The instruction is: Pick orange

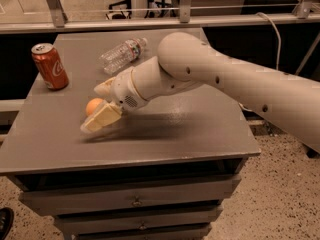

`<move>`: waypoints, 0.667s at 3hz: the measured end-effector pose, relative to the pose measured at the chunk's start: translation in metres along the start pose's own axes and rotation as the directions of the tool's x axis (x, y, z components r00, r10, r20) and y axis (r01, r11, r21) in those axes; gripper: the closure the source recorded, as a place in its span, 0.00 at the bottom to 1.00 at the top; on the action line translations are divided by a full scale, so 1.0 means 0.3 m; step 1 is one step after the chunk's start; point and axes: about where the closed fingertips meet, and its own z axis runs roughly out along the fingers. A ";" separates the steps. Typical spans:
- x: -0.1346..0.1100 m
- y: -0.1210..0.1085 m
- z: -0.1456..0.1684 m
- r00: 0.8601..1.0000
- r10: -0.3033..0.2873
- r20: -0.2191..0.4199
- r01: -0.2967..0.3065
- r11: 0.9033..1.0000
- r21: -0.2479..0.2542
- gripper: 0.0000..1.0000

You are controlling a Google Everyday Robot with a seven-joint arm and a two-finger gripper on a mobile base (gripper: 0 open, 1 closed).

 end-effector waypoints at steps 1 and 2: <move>0.006 0.000 0.003 1.000 0.006 0.012 -0.006 1.000 0.008 0.48; 0.005 -0.003 -0.027 0.999 0.011 0.030 -0.012 1.000 0.025 0.80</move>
Offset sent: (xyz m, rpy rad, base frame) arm 0.0019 -0.0129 -0.0053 0.0334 0.0060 -0.0500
